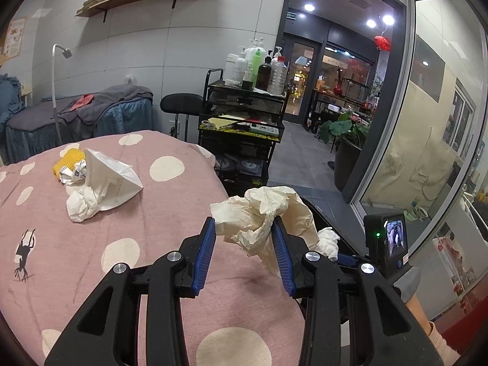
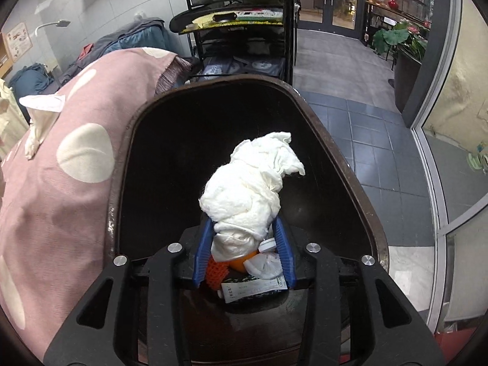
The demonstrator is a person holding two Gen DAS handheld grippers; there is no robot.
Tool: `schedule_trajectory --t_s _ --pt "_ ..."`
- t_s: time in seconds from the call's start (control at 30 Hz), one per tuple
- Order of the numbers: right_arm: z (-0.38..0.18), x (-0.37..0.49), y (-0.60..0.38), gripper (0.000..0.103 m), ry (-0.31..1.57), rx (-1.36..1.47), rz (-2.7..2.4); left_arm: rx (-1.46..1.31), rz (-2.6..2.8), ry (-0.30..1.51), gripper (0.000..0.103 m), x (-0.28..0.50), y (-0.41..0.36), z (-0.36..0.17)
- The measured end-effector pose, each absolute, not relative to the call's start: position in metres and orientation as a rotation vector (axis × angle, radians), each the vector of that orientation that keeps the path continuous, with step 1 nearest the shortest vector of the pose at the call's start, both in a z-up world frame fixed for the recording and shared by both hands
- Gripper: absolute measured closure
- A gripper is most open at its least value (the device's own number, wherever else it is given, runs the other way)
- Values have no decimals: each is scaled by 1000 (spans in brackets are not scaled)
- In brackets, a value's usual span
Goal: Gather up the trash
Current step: 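Lower the white cloth bundle into the bin and open the right tool, then carry the beige tissue over the bin and release it with the left tool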
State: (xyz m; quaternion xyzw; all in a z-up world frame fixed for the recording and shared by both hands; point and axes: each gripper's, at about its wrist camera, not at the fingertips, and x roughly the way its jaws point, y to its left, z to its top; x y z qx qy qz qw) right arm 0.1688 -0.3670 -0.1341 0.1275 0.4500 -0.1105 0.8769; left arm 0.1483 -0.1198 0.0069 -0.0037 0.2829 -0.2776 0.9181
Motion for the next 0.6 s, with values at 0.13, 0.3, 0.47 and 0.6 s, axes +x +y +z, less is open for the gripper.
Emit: schedule_trajectory --t_s 0.13,0.3,0.47,0.6 --pt "-137 164 -365 33 916 256 -246 -4 -575 590 66 149 -126 4" --pt "-126 154 -364 30 869 246 -253 -8 -583 598 66 150 -131 2" --pt "-110 141 -370 28 813 261 -273 -3 -599 599 66 154 -140 2" --pt "-97 127 -378 28 769 272 -314 20 -617 596 66 156 -155 3"
